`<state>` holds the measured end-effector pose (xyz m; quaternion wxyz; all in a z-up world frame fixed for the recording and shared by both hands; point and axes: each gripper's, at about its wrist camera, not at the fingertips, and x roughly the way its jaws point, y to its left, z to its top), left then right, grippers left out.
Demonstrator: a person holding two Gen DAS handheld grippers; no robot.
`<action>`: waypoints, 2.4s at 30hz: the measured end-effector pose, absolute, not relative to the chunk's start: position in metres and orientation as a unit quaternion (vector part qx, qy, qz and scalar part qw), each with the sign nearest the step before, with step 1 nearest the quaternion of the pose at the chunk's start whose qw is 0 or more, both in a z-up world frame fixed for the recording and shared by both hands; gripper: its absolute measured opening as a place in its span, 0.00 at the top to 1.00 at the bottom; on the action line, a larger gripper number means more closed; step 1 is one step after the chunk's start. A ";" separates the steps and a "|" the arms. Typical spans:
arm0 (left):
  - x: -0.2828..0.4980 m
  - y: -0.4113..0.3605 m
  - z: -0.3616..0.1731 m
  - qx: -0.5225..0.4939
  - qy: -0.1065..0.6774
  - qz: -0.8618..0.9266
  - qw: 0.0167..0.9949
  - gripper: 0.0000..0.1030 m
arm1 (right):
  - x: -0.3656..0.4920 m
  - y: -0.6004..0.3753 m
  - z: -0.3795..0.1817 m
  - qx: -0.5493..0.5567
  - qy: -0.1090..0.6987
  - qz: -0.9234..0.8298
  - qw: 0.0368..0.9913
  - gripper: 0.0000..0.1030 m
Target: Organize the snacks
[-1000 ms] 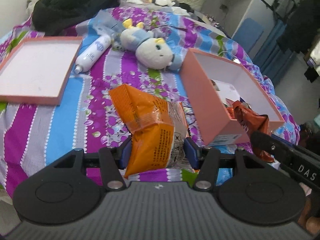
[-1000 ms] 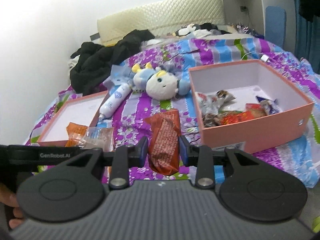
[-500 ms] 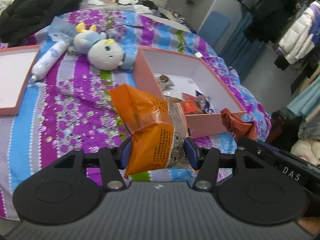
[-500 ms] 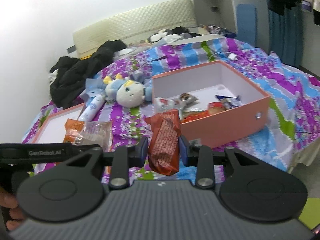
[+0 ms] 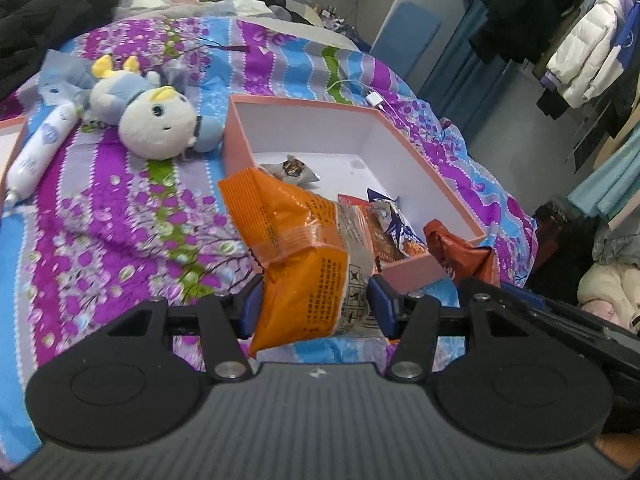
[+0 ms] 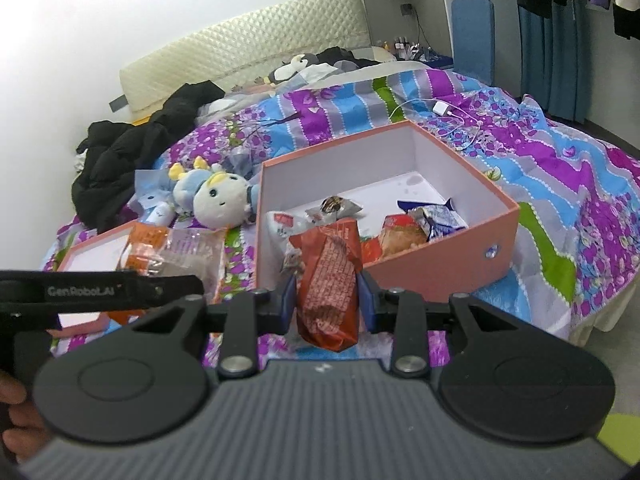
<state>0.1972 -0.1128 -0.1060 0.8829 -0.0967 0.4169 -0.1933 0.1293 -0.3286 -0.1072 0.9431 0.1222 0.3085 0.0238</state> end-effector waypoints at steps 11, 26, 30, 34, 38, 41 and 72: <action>0.306 -0.158 -0.130 -0.083 0.433 -0.208 0.873 0.41 | 0.218 -0.360 -0.126 0.114 0.314 0.016 0.942 0.65; 0.411 -0.195 -0.178 -0.080 0.442 -0.212 0.868 0.41 | 0.304 -0.380 -0.182 0.118 0.350 0.012 0.929 0.64; 0.424 -0.200 -0.182 -0.070 0.437 -0.217 0.870 0.38 | 0.315 -0.383 -0.192 0.117 0.356 0.006 0.927 0.64; 0.425 -0.202 -0.178 -0.060 0.428 -0.217 0.875 0.21 | 0.320 -0.388 -0.193 0.118 0.363 -0.008 0.924 0.50; 0.418 -0.197 -0.166 -0.064 0.420 -0.220 0.878 0.20 | 0.313 -0.391 -0.183 0.125 0.346 -0.009 0.930 0.45; 0.405 -0.192 -0.152 -0.060 0.413 -0.217 0.883 0.20 | 0.303 -0.389 -0.171 0.124 0.335 -0.010 0.934 0.45; 0.161 -0.118 0.008 -0.054 0.282 -0.243 0.927 0.20 | 0.102 -0.344 -0.038 0.118 0.198 -0.017 0.973 0.45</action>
